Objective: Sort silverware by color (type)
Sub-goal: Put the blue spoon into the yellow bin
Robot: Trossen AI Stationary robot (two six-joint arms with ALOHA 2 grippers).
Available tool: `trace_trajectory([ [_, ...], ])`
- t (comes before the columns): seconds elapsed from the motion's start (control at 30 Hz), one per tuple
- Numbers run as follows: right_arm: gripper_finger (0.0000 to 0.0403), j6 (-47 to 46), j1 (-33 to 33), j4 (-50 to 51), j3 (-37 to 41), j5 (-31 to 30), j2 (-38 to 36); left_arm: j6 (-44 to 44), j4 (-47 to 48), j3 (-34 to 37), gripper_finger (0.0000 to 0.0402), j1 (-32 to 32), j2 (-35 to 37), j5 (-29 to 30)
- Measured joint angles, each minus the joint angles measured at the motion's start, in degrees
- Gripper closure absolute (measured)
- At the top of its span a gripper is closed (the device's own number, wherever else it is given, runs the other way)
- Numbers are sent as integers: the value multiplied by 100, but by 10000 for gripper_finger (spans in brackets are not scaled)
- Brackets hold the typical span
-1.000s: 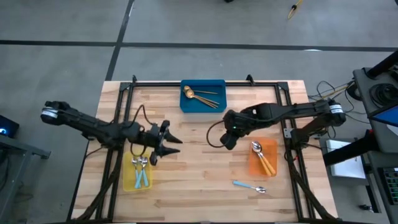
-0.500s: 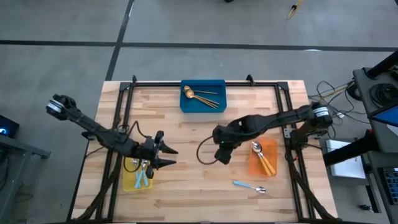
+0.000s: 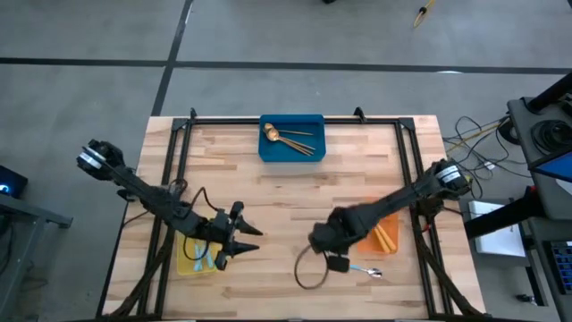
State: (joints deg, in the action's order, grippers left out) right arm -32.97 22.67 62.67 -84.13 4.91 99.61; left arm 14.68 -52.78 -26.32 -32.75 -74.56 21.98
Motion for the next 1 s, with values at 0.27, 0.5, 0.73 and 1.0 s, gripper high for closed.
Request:
trace_trajectory([
  [0.27, 344, -35, 692, -93, 115, -58, 2, 2, -246, -358, 238, -57, -764, 1],
  [0.5, 322, -371, 1073, -184, 138, -755, -2, -84, -236, -696, 238, -100, -1097, -2],
  [0.73, 257, -694, 1190, -346, 298, -955, -6, -166, -255, -738, 238, -133, -1073, -2],
  [1.0, 225, -704, 1194, -1120, 842, -951, -6, -170, -251, -735, 238, -136, -1071, -2],
])
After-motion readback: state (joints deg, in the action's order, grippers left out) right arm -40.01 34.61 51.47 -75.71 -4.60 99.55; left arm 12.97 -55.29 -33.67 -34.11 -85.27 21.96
